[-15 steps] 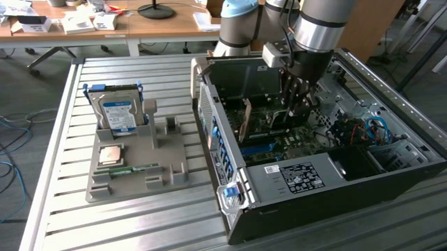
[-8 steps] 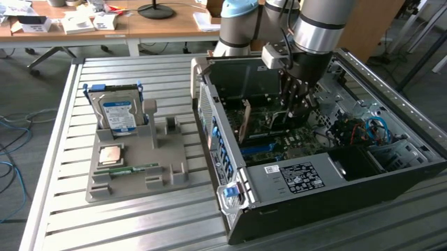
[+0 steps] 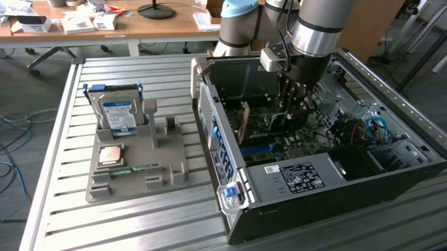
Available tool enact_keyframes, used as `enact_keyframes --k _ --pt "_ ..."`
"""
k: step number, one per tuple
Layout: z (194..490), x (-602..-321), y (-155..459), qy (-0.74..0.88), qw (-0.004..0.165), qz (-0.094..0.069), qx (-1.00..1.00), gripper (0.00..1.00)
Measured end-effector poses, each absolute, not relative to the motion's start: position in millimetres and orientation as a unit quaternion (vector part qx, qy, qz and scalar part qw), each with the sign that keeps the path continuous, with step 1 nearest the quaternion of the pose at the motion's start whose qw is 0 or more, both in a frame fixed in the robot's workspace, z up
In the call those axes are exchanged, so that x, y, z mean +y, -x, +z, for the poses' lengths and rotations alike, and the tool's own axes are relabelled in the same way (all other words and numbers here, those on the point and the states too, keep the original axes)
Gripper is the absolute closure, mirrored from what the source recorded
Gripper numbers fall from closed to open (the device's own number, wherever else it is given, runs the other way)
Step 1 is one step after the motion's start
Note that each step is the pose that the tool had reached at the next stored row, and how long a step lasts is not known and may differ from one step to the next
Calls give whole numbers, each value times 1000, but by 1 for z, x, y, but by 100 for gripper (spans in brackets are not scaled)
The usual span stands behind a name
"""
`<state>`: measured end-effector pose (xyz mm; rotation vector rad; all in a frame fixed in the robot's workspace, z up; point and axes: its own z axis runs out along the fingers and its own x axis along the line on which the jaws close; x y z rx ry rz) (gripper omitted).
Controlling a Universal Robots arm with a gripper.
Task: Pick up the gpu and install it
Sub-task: 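Insert the gpu into the slot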
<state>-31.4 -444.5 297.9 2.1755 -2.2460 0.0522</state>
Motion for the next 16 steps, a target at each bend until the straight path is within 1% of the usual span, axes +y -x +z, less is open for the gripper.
enact_keyframes --k 16 --pt "297 -444 41 -696 7 17 -718 74"
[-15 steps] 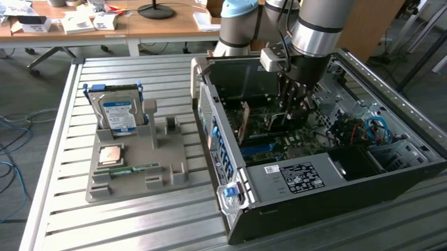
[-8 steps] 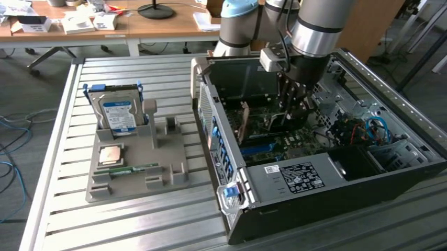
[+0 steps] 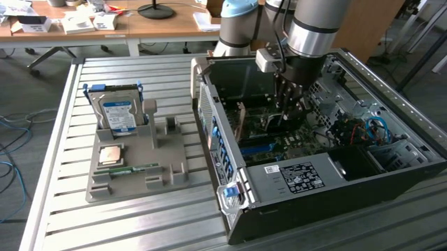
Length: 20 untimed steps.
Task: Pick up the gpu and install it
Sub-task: 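Insert the gpu into the slot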
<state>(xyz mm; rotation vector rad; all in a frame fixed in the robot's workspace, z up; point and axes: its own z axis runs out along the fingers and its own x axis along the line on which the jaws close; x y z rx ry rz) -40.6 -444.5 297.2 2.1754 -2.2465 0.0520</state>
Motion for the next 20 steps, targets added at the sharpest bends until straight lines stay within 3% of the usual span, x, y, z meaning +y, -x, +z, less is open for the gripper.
enact_keyframes --k 20 --pt "289 -445 41 -696 7 17 -718 74"
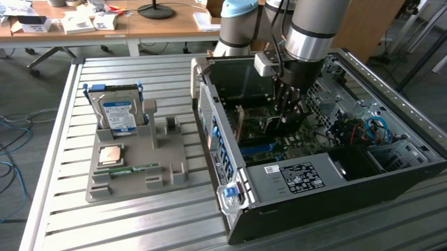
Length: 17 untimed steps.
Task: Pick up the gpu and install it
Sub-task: 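Insert the gpu into the slot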
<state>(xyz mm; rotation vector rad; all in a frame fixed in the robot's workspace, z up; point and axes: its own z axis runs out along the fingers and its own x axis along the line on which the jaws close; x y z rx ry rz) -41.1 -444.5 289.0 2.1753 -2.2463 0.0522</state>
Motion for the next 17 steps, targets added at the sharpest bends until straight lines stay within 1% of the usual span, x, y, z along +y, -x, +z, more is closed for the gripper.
enact_keyframes --k 13,14,15,17 --pt "283 -445 42 -695 6 15 -718 74" --pt "282 -445 43 -695 4 14 -718 74" --pt "281 -445 44 -696 -1 10 -718 74" --pt "281 -446 45 -695 -1 10 -719 74"
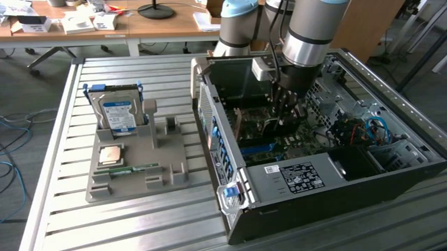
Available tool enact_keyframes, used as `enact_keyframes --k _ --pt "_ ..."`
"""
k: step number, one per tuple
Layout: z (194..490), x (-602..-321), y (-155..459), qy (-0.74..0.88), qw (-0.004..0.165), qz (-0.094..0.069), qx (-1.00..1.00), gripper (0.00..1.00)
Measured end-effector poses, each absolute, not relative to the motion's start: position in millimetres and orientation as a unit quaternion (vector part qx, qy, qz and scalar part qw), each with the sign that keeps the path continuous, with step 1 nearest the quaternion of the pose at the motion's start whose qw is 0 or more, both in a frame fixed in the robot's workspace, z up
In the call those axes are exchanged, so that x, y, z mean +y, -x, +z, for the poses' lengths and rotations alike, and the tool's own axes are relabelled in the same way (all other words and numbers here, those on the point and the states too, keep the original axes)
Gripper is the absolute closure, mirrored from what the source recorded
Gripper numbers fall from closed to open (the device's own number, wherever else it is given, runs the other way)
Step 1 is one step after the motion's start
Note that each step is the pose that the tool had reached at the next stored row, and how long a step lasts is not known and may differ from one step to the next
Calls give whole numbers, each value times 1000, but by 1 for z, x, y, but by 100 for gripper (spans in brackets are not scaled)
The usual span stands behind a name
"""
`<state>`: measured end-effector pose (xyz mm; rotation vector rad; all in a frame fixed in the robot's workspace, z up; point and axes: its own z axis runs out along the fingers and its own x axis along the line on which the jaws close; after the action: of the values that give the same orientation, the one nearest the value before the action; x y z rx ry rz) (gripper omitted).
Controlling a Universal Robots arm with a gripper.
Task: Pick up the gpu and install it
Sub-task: 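Insert the gpu into the slot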
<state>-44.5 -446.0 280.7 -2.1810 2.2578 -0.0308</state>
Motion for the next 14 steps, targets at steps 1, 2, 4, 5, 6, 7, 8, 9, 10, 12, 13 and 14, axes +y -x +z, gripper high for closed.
enact_keyframes --k 1,2,4,5,6,7,8,9,10,12,13,14 --pt "281 -447 44 695 1 -10 719 74" --pt "281 -448 44 695 1 -10 719 74" --pt "281 -449 44 695 1 -10 719 74" --pt "281 -450 44 695 1 -10 719 74" --pt "281 -450 45 695 1 -10 719 74" --pt "281 -450 45 695 1 -10 719 74" --pt "281 -450 45 695 1 -10 719 74" --pt "281 -450 45 695 1 -10 719 74" --pt "281 -450 45 695 1 -10 719 74" --pt "281 -450 46 695 1 -10 719 74" --pt "281 -450 47 695 1 -10 719 74" --pt "281 -450 47 694 1 -10 719 74"
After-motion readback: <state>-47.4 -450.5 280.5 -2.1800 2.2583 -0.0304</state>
